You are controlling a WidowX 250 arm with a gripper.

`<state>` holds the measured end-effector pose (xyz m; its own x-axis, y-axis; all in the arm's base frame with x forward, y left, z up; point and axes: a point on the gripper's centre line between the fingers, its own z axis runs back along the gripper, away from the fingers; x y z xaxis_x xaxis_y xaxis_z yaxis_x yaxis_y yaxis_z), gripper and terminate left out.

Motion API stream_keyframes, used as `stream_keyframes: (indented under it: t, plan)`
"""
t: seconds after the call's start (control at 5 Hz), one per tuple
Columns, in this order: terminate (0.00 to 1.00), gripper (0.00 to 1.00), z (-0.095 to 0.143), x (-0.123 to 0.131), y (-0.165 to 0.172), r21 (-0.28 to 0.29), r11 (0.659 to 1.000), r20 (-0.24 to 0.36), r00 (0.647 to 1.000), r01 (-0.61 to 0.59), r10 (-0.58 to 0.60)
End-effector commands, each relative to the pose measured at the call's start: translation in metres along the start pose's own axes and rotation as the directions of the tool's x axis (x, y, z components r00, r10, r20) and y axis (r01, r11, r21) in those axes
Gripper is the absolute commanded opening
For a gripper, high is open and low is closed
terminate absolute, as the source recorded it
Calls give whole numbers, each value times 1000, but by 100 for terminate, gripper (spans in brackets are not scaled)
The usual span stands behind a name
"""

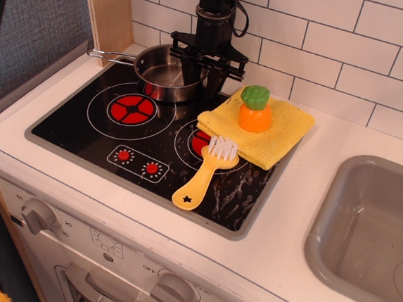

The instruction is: Move the pot to the left of the brush.

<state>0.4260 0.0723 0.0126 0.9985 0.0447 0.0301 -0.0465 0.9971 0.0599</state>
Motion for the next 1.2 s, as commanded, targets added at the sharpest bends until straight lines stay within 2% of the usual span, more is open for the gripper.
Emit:
stream_keyframes:
  t: [0.0,0.2,0.4,0.6,0.8,1.0]
  plan:
    - [0,0,21,5,0,11,1000,56,998,-1,0]
    - [0,0,25,3,-2,8,1000,72,997,-30,29]
    - [0,0,51,-6,-5,26,997,117,991,-68,64]
    - [0,0,92,-30,-9,36,991,204,972,-126,116]
    - [0,0,121,-65,-11,36,980,262,948,-195,179]
    - [0,0,114,-103,-6,19,983,246,954,-182,172]
